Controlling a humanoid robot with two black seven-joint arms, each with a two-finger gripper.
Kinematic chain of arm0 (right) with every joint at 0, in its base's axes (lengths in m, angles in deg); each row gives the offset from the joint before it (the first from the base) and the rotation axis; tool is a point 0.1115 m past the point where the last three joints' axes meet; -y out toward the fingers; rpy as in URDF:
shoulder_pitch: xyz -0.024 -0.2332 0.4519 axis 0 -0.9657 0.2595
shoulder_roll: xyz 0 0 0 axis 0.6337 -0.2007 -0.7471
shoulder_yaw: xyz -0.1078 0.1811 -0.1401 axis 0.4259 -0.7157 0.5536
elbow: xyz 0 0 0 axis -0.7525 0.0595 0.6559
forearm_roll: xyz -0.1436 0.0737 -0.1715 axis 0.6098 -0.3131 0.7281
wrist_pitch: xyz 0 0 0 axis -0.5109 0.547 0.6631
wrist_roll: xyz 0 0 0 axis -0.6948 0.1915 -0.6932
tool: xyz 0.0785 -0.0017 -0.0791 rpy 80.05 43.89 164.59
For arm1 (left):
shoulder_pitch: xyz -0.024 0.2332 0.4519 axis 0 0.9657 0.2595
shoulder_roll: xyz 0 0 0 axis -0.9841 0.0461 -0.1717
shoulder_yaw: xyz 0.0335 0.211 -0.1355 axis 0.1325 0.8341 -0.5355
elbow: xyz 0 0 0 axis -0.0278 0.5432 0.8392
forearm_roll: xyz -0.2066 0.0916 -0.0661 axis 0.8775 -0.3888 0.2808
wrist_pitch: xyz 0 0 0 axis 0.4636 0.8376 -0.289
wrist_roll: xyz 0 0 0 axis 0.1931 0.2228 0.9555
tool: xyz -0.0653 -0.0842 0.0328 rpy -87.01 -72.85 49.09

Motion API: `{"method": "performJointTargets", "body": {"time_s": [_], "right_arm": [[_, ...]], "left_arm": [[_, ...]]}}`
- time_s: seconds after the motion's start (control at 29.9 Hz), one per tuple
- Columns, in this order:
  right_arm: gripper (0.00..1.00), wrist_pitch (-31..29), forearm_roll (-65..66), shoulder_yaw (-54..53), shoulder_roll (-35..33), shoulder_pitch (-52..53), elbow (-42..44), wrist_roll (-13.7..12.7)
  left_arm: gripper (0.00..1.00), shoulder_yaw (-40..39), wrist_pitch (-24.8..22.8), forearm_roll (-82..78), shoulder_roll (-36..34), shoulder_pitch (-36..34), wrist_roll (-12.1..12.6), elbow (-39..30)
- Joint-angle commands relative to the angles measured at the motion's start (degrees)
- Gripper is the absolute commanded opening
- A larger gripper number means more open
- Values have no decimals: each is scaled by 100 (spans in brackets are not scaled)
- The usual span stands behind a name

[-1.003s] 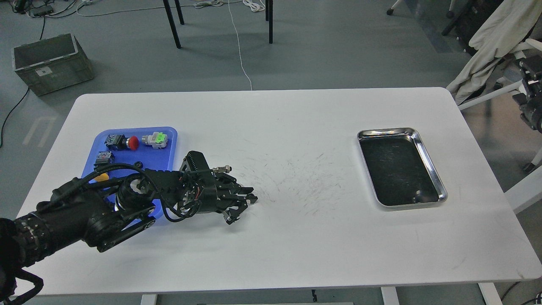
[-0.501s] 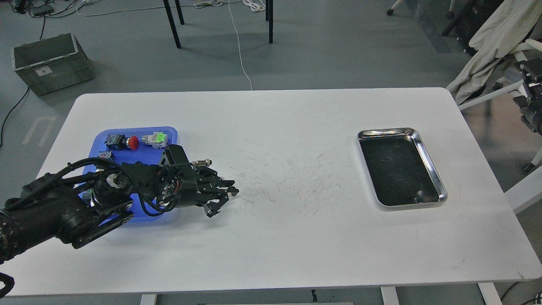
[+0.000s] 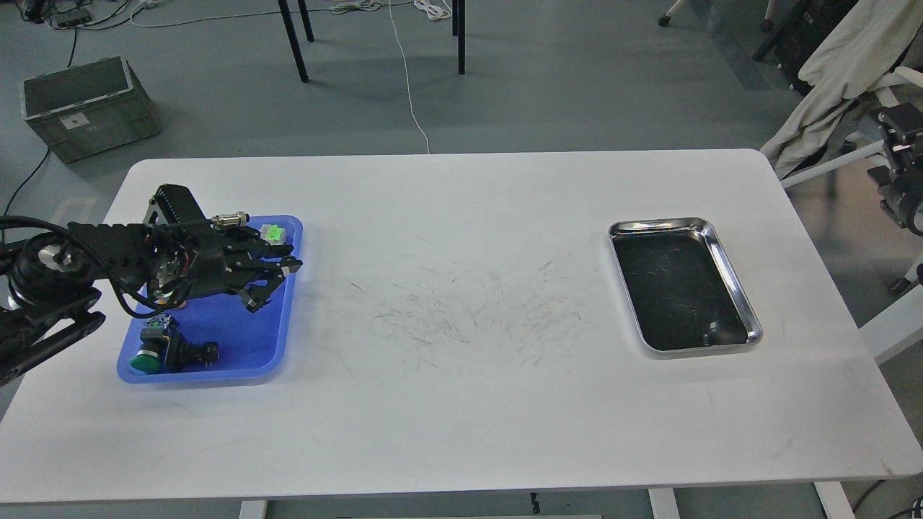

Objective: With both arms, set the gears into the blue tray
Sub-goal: 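Carry the gear into the blue tray and set it down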

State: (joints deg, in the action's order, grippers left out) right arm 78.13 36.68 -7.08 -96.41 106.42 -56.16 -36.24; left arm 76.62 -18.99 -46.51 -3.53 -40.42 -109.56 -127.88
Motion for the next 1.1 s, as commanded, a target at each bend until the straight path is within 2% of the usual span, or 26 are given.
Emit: {"method": "performJointTargets", "body": {"time_s": [0.0,0.27,0.6,1.07], "right_arm": [[96,-21,9,9,0,7,-1,-1],[96,-21,35,18,-35,15,-1,-1],[96,-30,44,62,-61,24,-10,-1],[96,-21,53,62,-79,33,-10,-1]], "left_arm": [[7,-41,54,0,-160,187,-1,8],[7,-383,81,0,-37,900,-1,87],[8,-384,257,0,-19,1005,-1,456],[9,-383,327,2,-28,1058,-1,562]]}}
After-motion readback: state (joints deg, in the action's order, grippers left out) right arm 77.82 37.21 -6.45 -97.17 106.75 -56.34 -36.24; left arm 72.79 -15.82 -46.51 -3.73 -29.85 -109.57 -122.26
